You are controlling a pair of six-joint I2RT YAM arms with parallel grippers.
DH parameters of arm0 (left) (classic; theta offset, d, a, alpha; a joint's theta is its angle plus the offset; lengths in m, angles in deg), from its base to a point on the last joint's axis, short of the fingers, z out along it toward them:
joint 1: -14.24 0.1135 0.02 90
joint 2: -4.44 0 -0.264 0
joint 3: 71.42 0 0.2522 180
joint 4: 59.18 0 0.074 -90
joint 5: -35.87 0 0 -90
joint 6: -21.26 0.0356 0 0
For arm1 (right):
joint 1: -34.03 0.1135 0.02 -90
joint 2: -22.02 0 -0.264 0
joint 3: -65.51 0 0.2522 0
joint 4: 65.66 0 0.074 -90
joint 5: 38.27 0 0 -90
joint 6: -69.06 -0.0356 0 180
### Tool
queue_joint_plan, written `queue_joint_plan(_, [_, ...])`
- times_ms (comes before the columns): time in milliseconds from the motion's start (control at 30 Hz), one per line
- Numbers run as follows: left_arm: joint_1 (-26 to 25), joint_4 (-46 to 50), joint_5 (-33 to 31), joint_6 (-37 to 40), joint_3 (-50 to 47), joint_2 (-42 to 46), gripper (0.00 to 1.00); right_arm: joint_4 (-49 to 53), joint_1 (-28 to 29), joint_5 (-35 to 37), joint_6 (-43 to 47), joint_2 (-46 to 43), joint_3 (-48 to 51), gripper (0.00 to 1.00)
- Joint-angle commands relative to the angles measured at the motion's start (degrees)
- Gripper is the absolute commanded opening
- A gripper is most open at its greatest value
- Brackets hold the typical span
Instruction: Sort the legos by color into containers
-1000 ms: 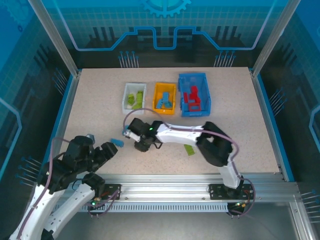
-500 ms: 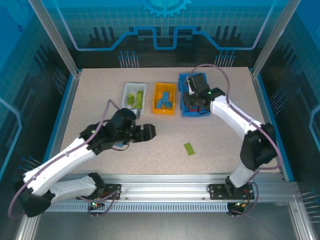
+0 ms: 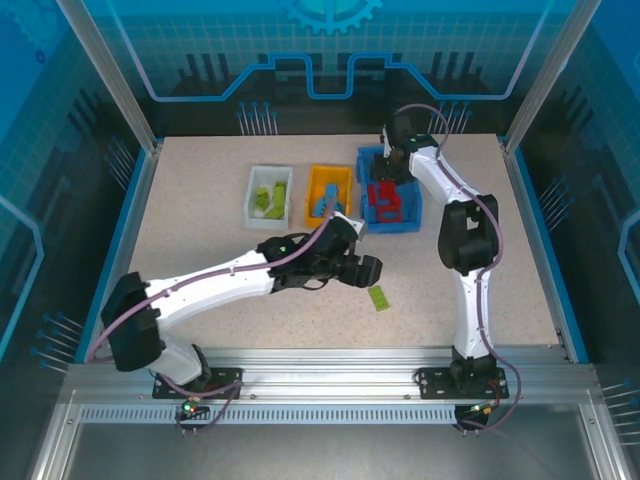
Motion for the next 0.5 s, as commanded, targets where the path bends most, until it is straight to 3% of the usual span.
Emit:
queue_joint_plan(0, [-0.9,-1.1,-1.2,3.3,1.9,-3.4,0.86,3.6,-0.6,-3.7,-0.2,1.2,-2.8,0.49])
queue_joint_plan(167, [-1.7,3.2,-2.2,-3.7,4.3,-7.8,0.88,1.8,-0.6,-3.3,0.1,-3.4,0.6,0.63])
queue_joint_plan(300, [-2.3,6.4,-1.6,-15.2,6.9,-11.4,0.88,0.3,-0.1,-1.8,1.0,-10.9,5.0,0.64])
queue_joint_plan(467, [-4.6,16.7,-1.8,-25.4,18.1,-19.2,0.88,-2.4,0.3,0.1,2.0,-24.1,14.5,0.67])
